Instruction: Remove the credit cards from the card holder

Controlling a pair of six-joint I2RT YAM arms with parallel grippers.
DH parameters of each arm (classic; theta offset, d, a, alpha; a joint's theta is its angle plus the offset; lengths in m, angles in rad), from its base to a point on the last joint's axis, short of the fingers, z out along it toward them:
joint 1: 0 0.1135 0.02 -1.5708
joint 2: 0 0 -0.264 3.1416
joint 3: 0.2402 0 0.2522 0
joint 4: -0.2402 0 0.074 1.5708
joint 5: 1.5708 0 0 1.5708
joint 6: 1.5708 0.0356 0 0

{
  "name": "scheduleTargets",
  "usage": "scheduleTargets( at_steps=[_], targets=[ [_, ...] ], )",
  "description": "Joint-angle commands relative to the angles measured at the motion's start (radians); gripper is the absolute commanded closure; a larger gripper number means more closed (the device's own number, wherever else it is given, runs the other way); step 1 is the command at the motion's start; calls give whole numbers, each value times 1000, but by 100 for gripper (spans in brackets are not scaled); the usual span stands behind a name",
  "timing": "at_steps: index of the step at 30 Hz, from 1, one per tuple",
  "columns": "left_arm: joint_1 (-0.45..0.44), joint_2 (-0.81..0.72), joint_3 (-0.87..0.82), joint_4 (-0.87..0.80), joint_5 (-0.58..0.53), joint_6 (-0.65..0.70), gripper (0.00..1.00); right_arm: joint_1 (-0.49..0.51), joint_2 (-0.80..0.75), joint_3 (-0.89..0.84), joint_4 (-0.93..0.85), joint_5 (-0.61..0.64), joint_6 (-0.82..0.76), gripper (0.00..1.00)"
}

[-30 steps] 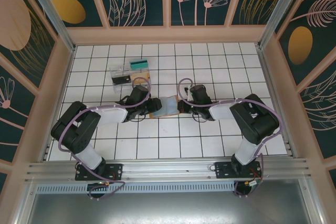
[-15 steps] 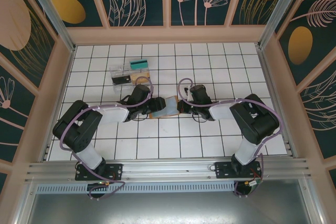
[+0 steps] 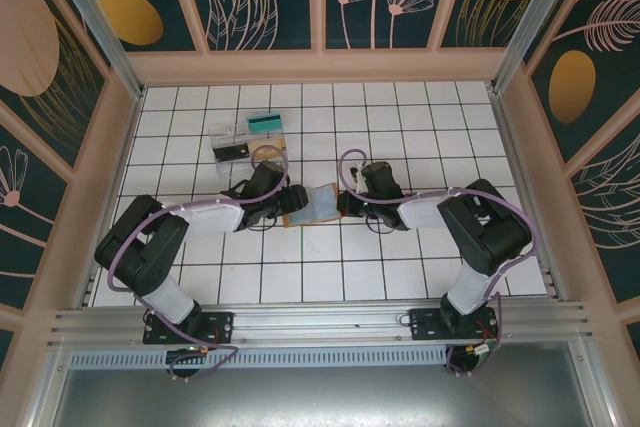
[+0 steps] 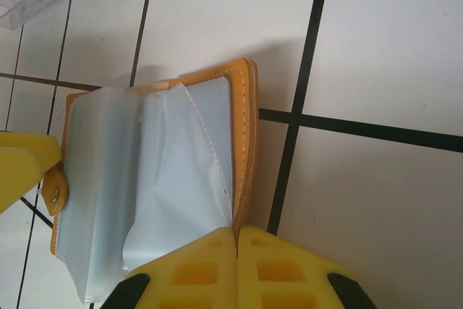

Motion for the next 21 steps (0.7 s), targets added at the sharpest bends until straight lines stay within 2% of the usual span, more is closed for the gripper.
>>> scheduleTargets(
  at_steps=[1,6,15,19,21],
  targets=[
    [-4,26,21,-29,13,11,43,10,12,-16,-11,-17,1,97],
    [-4,50,31,-20,49,8,43,10,12,-16,-11,-19,2,97],
    [-5,57,21,104,184,14,40,11,22,-11,-9,-25,4,97],
    [-5,66,29,103,188,15,32,11,27,-8,-11,-25,3,97],
    [-5,58,29,97,180,18,16,11,25,-8,-14,-22,1,97]
  ],
)
